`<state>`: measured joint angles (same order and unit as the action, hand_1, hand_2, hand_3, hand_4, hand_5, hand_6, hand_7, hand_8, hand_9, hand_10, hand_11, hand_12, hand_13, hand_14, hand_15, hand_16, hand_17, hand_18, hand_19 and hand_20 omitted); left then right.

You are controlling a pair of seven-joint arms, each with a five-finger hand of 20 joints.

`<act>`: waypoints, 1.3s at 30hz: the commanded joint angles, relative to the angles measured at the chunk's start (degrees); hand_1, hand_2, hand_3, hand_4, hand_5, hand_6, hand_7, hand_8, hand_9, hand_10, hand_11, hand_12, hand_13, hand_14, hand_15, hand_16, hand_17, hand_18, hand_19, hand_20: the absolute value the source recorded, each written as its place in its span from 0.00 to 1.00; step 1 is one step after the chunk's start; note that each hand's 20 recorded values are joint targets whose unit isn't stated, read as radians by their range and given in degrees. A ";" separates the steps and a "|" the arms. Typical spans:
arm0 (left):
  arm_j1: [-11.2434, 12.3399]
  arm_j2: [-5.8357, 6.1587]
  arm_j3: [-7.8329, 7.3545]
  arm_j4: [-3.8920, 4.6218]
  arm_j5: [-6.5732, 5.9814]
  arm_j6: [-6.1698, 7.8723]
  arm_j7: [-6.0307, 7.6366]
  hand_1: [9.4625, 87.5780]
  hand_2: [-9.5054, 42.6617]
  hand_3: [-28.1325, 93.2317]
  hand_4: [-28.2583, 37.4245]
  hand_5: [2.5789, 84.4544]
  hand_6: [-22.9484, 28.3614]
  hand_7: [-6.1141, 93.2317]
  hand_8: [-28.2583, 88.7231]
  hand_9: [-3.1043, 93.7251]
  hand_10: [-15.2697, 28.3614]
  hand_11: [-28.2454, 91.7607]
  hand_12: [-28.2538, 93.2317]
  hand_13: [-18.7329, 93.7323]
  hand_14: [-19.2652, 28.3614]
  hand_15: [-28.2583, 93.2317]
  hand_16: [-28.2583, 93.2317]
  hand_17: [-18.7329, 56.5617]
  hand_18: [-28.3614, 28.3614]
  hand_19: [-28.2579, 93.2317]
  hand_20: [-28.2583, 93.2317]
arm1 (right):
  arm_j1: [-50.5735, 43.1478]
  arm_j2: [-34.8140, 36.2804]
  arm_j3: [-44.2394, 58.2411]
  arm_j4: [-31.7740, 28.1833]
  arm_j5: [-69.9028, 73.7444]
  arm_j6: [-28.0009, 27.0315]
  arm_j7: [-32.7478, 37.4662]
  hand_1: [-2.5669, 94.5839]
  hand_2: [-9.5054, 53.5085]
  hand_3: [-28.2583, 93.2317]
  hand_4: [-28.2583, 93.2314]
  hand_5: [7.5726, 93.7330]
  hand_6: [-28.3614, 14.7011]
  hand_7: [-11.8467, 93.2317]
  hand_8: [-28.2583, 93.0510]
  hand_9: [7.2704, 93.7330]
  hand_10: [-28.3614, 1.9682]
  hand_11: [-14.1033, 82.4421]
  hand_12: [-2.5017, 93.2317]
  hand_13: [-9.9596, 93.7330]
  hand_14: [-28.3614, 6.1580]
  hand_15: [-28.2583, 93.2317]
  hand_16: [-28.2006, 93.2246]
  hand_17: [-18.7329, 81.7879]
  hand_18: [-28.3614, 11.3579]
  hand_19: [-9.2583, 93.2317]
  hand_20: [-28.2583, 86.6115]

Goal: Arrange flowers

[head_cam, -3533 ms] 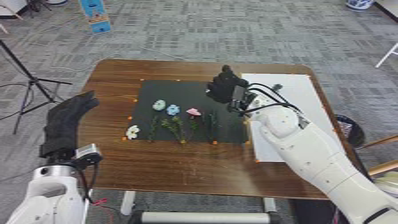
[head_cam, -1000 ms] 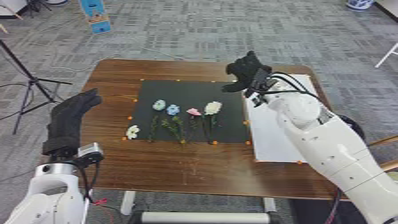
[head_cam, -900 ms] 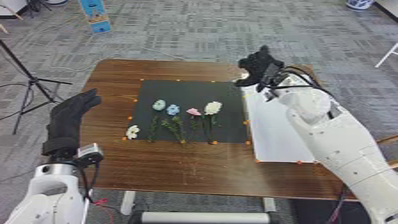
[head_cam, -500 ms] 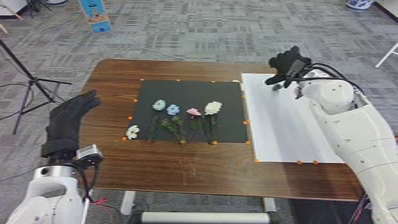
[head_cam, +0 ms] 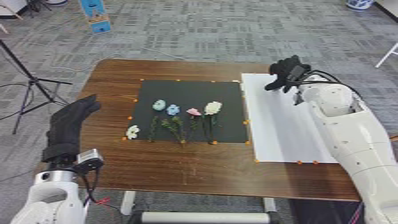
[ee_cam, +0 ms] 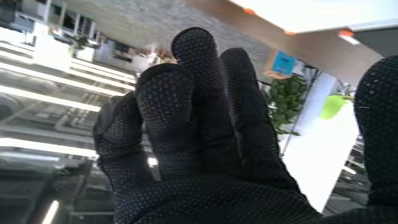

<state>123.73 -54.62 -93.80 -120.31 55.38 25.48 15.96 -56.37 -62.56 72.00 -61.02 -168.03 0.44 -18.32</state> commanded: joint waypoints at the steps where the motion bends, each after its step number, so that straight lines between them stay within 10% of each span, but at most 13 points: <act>1: 0.47 -0.75 0.61 -0.54 0.37 -0.80 -0.05 0.12 0.25 0.84 0.00 0.56 0.54 0.19 0.17 0.54 0.65 0.39 0.32 0.47 0.66 0.31 0.22 0.31 0.59 0.24 0.34 | -1.74 -0.91 4.02 2.01 -16.04 -2.50 0.35 0.22 0.02 0.80 0.09 0.54 0.63 0.31 0.16 0.71 0.42 0.48 0.35 0.71 0.34 0.77 0.57 0.46 0.05 0.81 0.83; 20: -1.45 -0.56 1.90 0.06 0.40 -1.22 -0.37 0.13 0.24 0.84 0.00 0.56 0.54 0.19 0.17 0.54 0.65 0.39 0.32 0.47 0.66 0.31 0.22 0.31 0.59 0.24 0.34 | -1.90 -4.67 5.94 6.73 -20.39 0.58 3.19 0.28 0.07 0.79 0.08 0.55 0.64 0.32 0.16 0.72 0.45 0.48 0.35 0.73 0.37 0.78 0.57 0.47 0.06 0.82 0.83; 39: -2.07 -0.40 2.05 0.17 0.42 -0.66 -0.17 0.12 0.25 0.84 0.00 0.56 0.54 0.20 0.17 0.54 0.65 0.39 0.32 0.47 0.67 0.31 0.22 0.31 0.59 0.24 0.34 | -1.30 -2.87 1.99 5.90 -17.27 2.78 4.04 0.51 0.32 0.67 0.05 0.80 0.74 0.41 0.14 0.87 0.57 0.52 0.36 0.78 0.48 0.79 0.58 0.51 0.11 0.86 0.82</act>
<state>122.08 -54.79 -91.75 -120.05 55.59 24.78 15.89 -57.81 -66.46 75.53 -54.25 -167.95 3.13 -14.24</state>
